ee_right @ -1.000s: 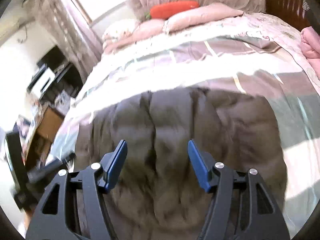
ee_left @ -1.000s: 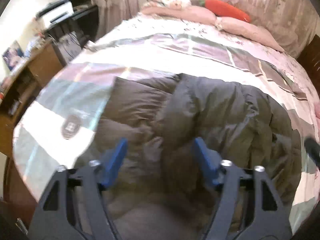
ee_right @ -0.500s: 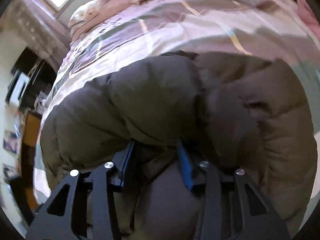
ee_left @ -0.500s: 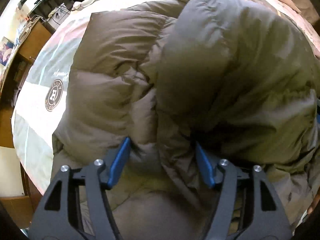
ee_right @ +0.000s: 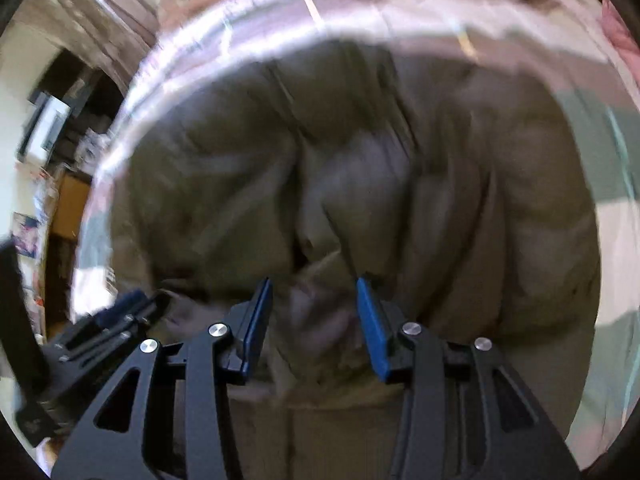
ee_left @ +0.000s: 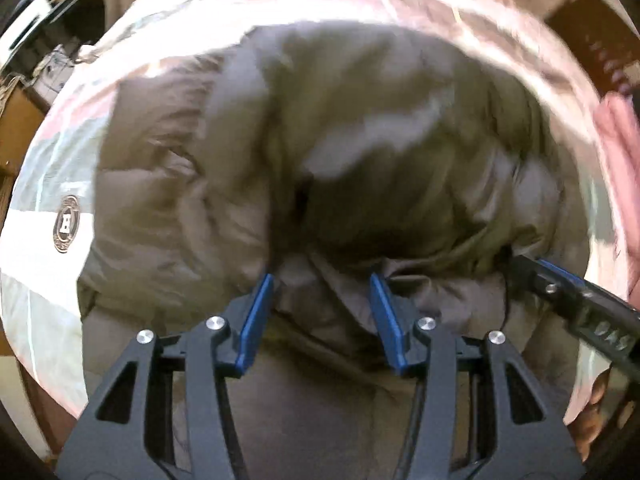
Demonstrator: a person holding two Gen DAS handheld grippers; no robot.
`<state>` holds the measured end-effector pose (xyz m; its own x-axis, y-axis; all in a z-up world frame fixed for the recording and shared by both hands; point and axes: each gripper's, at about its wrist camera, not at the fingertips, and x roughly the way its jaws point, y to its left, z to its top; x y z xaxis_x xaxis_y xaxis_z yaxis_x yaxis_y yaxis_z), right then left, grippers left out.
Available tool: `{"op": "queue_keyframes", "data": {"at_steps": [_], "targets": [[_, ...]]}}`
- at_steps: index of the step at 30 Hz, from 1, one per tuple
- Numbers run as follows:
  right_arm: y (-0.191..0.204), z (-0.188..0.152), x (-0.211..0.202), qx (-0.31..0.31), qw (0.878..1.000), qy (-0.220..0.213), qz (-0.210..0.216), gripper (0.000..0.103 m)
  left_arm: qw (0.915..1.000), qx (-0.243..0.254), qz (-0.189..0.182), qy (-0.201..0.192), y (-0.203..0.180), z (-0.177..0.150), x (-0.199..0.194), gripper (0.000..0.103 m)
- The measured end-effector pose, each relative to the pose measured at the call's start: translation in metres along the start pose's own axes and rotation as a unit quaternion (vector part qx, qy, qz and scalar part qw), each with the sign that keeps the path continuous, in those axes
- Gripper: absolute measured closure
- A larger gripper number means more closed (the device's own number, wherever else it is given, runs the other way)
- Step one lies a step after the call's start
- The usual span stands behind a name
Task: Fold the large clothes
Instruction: 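Lift and fold the jacket over with both grippers, then release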
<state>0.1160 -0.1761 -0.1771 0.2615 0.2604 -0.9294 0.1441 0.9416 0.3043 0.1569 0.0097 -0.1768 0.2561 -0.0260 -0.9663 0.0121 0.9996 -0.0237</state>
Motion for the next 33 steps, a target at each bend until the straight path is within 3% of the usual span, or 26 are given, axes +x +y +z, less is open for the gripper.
{"op": "queue_keyframes", "data": {"at_steps": [3,6,8,11,13,18,24,28,33], "targets": [[-0.005,0.005,0.020,-0.011,1.000,0.011,-0.022,0.059,0.9989,0.016,0.040,0.021,-0.006,0.001,0.025,0.050],[-0.009,0.007,0.024,-0.006,1.000,0.017,-0.018,0.059,0.9974,0.035,0.062,0.009,-0.010,0.002,0.024,0.050],[-0.004,0.003,0.012,-0.008,1.000,0.014,-0.014,0.059,0.9978,0.036,0.056,0.001,-0.009,0.000,0.018,0.051],[0.008,-0.009,-0.015,-0.030,0.999,-0.003,0.012,0.057,0.9994,0.030,0.010,-0.014,-0.003,-0.006,-0.007,0.051],[0.016,-0.019,-0.021,-0.049,0.999,-0.013,0.002,0.050,0.9989,0.040,0.001,-0.023,-0.007,-0.012,-0.017,0.051],[0.013,-0.032,0.021,-0.056,0.997,0.040,-0.039,0.049,0.9966,0.076,0.029,0.011,-0.022,-0.024,0.007,0.050],[0.022,-0.032,0.039,-0.081,0.994,0.040,-0.061,0.043,0.9918,0.099,0.077,0.023,-0.028,-0.025,0.030,0.039],[0.018,-0.027,0.025,-0.081,0.995,0.038,-0.033,0.042,0.9955,0.081,0.047,0.018,-0.018,-0.024,0.017,0.040],[-0.005,-0.034,-0.011,-0.074,0.997,0.017,-0.006,0.042,0.9988,0.036,0.032,0.003,0.026,-0.028,-0.009,0.040]]}}
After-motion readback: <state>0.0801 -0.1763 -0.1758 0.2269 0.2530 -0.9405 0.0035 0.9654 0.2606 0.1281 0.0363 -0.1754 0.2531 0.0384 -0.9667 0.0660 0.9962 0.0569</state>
